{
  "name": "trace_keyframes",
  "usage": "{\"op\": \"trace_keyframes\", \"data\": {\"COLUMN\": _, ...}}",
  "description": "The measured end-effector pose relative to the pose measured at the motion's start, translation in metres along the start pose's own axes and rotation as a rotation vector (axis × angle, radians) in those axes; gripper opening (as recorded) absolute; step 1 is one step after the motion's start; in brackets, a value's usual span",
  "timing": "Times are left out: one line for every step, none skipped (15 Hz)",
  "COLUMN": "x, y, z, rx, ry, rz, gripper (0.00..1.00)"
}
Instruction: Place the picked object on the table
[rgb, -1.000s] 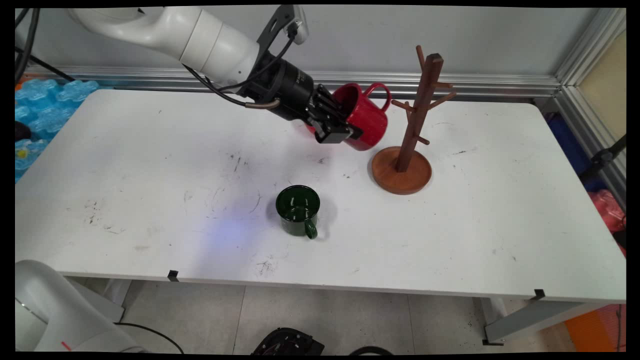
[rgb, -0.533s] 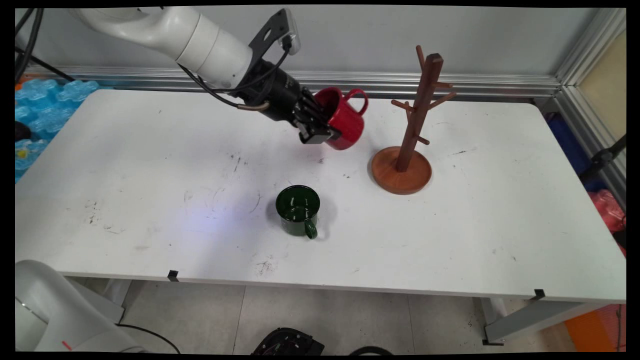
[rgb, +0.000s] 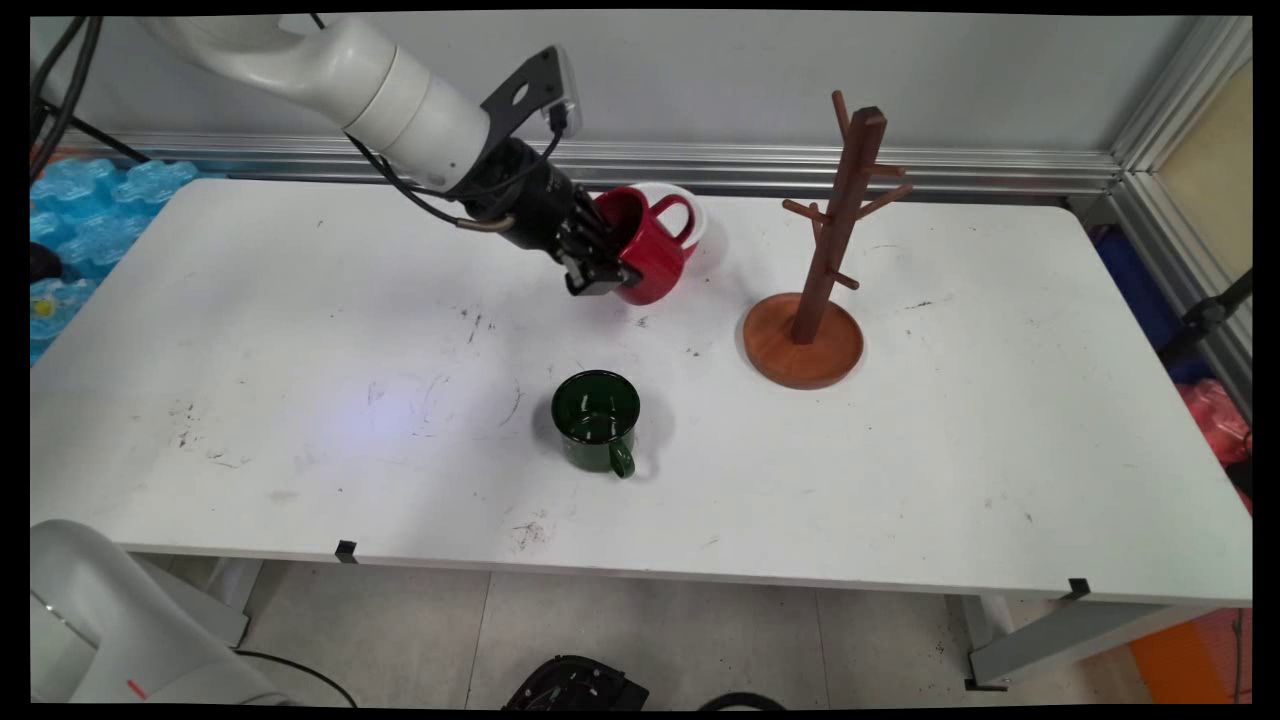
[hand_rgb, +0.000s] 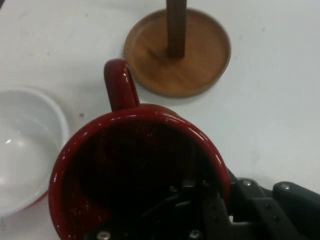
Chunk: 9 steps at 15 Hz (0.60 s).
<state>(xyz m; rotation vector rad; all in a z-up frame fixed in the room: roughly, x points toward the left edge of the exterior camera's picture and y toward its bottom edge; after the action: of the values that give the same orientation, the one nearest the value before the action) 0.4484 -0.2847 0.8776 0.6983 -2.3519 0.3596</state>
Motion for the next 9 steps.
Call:
{"op": "trace_keyframes", "data": {"x": -0.003, "y": -0.002, "z": 0.001, "rx": 0.003, "ry": -0.012, "rz": 0.006, "gripper": 0.0}}
{"op": "trace_keyframes", "data": {"x": -0.005, "y": -0.003, "z": 0.002, "rx": 0.005, "ry": -0.022, "rz": 0.012, "gripper": 0.0}}
{"op": "trace_keyframes", "data": {"x": -0.008, "y": -0.004, "z": 0.003, "rx": 0.007, "ry": -0.034, "rz": 0.019, "gripper": 0.0}}
{"op": "trace_keyframes", "data": {"x": -0.011, "y": -0.006, "z": 0.005, "rx": 0.007, "ry": -0.045, "rz": 0.027, "gripper": 0.0}}
{"op": "trace_keyframes", "data": {"x": -0.013, "y": -0.006, "z": 0.006, "rx": 0.007, "ry": -0.056, "rz": 0.034, "gripper": 0.0}}
{"op": "trace_keyframes", "data": {"x": -0.016, "y": -0.007, "z": 0.007, "rx": 0.007, "ry": -0.064, "rz": 0.04, "gripper": 0.0}}
{"op": "trace_keyframes", "data": {"x": -0.018, "y": -0.008, "z": 0.008, "rx": 0.006, "ry": -0.076, "rz": 0.048, "gripper": 0.0}}
{"op": "trace_keyframes", "data": {"x": -0.02, "y": -0.008, "z": 0.009, "rx": 0.005, "ry": -0.084, "rz": 0.055, "gripper": 0.0}}
{"op": "trace_keyframes", "data": {"x": -0.022, "y": -0.009, "z": 0.01, "rx": 0.005, "ry": -0.089, "rz": 0.059, "gripper": 0.0}}
